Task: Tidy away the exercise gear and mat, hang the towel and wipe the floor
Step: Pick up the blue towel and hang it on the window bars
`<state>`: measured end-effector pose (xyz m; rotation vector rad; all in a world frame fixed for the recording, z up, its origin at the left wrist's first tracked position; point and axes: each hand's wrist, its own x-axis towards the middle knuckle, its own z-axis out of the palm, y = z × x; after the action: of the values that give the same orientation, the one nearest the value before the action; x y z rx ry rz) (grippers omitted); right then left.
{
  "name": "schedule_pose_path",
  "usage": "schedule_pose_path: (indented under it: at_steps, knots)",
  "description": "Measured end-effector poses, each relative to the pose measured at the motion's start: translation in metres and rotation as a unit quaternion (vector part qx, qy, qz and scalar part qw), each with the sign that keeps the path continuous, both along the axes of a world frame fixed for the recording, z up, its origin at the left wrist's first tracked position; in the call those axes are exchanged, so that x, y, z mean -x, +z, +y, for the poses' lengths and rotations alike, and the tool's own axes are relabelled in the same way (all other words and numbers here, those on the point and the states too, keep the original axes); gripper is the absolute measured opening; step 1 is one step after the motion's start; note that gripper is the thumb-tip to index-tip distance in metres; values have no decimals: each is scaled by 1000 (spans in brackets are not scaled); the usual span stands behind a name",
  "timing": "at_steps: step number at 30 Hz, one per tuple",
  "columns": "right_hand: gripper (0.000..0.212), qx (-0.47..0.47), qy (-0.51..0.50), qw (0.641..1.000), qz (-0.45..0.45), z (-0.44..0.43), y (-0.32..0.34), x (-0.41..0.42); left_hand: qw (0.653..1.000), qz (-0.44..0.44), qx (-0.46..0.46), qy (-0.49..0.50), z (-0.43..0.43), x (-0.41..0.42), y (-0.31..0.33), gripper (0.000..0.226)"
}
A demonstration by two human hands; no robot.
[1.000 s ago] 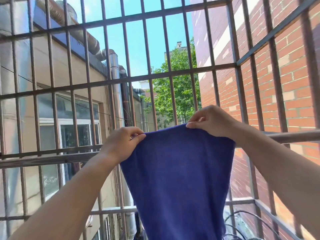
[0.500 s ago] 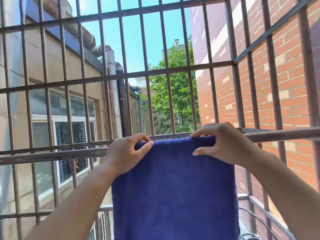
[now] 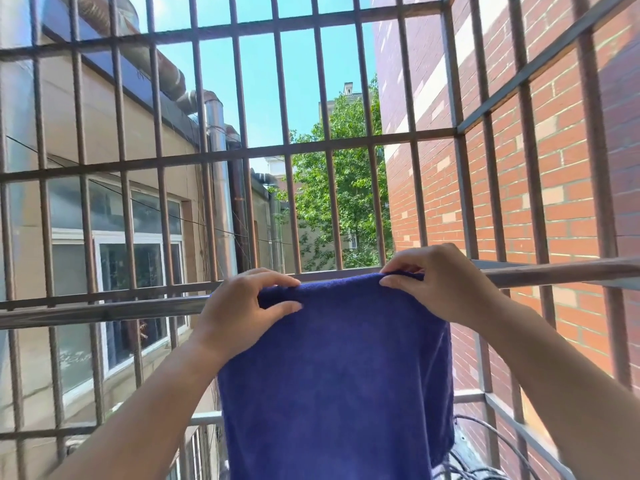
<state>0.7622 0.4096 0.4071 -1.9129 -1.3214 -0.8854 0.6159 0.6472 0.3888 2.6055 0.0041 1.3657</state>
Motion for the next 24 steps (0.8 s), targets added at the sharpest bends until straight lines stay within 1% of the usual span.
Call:
schedule_pose_path:
  at_steps: [3,5,7,10,11,14,17,21,24]
  knots:
    - [15,-57,-1,998,-1,-2,-5,-3,998,-48,29,3,5,2,-3,25]
    - [17,-72,6,997,-7,-4,-9,-4,998,-59,30,-9,5,2,-7,26]
    - [22,-49,13,999,-13,-6,-11,-5,997,-57,34,-24,5,2,-8,24]
    - [36,0,12,1000,-12,-10,-12,-5,997,-59,49,-32,7,-1,-8,19]
    - [37,8,8,1000,-14,-11,-12,-6,996,-60,56,-32,7,-1,-7,17]
    - [25,14,9,1000,-12,-12,-8,-8,995,-62,65,-31,5,-2,-5,11]
    - [13,-1,26,1000,6,-12,2,-10,996,-66,61,-19,5,-4,3,12]
    - [9,-6,10,999,36,-13,22,-18,996,-42,73,1,5,-10,21,5]
    - [7,-16,-7,999,34,-12,38,-25,995,-40,93,4,5,-18,37,3]
